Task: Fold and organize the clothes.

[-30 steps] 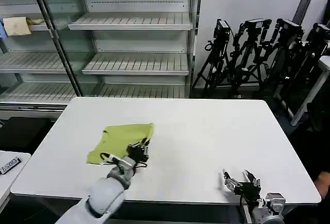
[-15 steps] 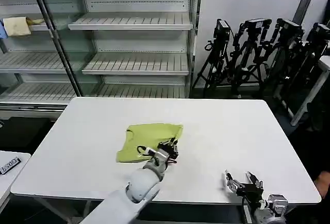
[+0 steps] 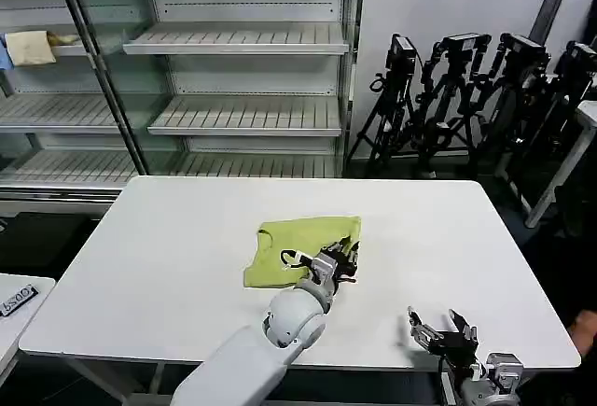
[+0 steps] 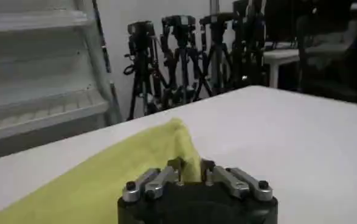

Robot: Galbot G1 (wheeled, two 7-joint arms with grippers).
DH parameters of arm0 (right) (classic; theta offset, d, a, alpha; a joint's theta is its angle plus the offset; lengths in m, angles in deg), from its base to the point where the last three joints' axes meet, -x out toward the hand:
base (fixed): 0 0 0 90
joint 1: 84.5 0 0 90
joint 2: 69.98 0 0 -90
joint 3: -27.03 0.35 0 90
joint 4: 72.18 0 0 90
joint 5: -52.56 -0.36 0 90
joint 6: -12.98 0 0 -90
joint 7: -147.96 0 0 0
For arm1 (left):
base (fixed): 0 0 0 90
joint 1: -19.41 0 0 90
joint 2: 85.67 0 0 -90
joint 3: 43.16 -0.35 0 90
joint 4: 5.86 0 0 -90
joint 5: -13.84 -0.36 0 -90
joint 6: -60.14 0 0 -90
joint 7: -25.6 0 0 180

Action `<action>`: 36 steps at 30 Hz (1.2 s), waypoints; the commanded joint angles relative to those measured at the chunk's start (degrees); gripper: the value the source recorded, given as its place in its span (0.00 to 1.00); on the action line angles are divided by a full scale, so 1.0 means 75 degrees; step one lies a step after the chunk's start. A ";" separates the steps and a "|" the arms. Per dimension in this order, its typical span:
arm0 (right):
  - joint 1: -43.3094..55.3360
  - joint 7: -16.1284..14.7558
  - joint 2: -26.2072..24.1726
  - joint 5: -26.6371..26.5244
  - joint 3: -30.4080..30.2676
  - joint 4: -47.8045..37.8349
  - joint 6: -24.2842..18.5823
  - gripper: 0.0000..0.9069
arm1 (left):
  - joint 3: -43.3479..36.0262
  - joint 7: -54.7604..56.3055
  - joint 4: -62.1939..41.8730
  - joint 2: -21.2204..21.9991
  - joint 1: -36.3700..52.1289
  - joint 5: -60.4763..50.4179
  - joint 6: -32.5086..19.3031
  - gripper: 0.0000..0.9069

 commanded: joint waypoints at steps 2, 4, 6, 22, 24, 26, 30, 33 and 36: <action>0.0141 -0.0021 -0.0037 0.0061 -0.0048 0.0122 0.0073 1.00 | 0.0011 -0.0047 0.0440 0.0046 0.0103 0.1426 -0.0313 1.00; 0.0386 -0.0061 -0.0132 -0.0086 -0.0064 0.0167 0.0212 1.00 | 0.0388 -0.0025 0.0783 -0.0107 -0.0137 0.2059 -0.0340 1.00; 0.0633 -0.0091 -0.0248 -0.0425 -0.0085 0.0166 0.0373 1.00 | 0.0963 -0.0005 0.1157 -0.0299 -0.0380 0.2221 -0.0424 1.00; 0.4052 0.0255 -0.0238 -0.2877 -0.1398 -0.1488 0.1096 1.00 | 0.4453 0.0646 0.3201 -0.1987 -0.3114 0.1299 -0.0790 1.00; 0.4588 0.0285 -0.0145 -0.3011 -0.1634 -0.2001 0.1105 1.00 | 0.4561 0.0638 0.3391 -0.1950 -0.3376 0.1281 -0.0793 1.00; 0.5164 0.0303 -0.0030 -0.3244 -0.1822 -0.2504 0.1140 1.00 | 0.4591 0.0626 0.3487 -0.1903 -0.3648 0.1200 -0.0820 1.00; 0.6155 0.0308 0.0231 -0.3418 -0.2171 -0.3575 0.1150 1.00 | 0.4591 0.0611 0.3582 -0.1813 -0.3872 0.0999 -0.0875 1.00; 0.6617 0.0285 0.0420 -0.3444 -0.2397 -0.4206 0.1133 1.00 | 0.4584 0.0610 0.3603 -0.1766 -0.3911 0.0960 -0.0892 1.00; 0.6921 0.0253 0.0628 -0.3451 -0.2547 -0.4749 0.1128 1.00 | 0.4575 0.0611 0.3628 -0.1759 -0.3925 0.0928 -0.0895 1.00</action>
